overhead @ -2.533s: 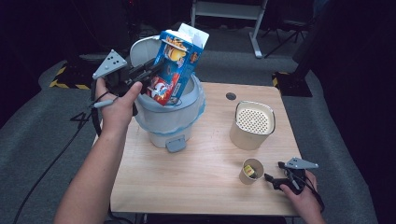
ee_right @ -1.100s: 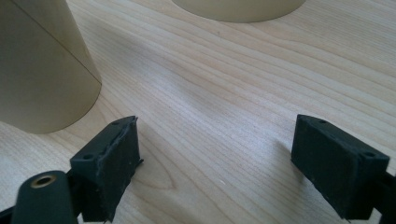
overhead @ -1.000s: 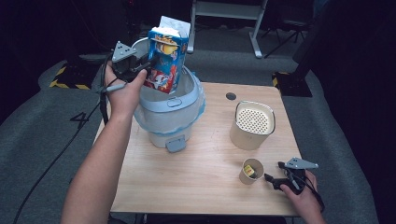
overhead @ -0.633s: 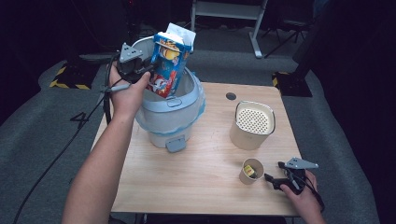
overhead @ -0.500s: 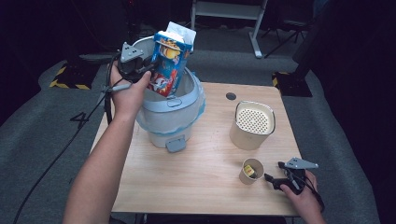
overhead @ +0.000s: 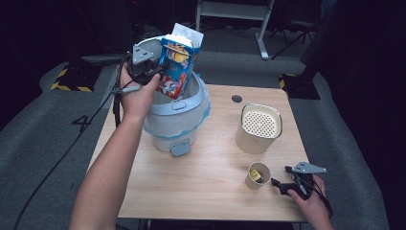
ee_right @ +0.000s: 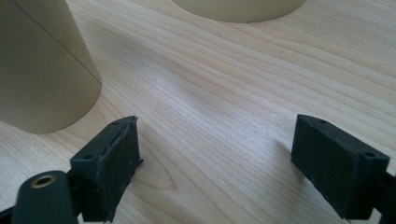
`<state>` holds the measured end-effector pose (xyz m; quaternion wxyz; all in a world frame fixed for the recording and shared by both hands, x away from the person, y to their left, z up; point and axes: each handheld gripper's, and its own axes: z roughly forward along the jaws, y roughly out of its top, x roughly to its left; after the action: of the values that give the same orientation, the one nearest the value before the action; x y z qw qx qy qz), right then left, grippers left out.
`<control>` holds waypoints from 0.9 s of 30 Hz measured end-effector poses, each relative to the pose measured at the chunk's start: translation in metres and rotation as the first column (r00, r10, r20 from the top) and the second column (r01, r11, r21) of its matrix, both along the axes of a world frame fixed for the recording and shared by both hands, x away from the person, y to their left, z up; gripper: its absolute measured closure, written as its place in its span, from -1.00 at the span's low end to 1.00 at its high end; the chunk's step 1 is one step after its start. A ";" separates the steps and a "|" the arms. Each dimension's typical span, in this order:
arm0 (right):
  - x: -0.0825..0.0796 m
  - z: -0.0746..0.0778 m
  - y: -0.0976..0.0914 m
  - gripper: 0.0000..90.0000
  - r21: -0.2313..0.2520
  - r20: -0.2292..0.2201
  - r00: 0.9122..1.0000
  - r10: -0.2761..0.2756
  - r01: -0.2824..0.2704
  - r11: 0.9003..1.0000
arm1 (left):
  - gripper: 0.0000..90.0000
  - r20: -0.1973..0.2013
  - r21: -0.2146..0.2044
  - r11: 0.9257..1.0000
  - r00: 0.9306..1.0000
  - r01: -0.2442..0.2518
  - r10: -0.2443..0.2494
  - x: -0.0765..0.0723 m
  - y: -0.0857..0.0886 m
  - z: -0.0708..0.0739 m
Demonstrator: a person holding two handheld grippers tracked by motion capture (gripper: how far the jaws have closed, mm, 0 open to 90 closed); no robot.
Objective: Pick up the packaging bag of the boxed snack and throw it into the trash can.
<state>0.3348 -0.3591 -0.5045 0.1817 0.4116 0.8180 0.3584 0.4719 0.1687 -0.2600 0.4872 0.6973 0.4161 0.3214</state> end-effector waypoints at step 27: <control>0.000 0.000 0.000 -0.66 0.000 0.000 1.000 0.000 0.000 1.000 | 0.20 -0.054 -0.062 0.997 0.997 0.044 -0.048 -0.022 0.010 -0.013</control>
<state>0.3349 -0.3592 -0.5045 0.1817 0.4116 0.8181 0.3583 0.4494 0.1785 -0.2735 0.5039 0.7001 0.4229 0.2777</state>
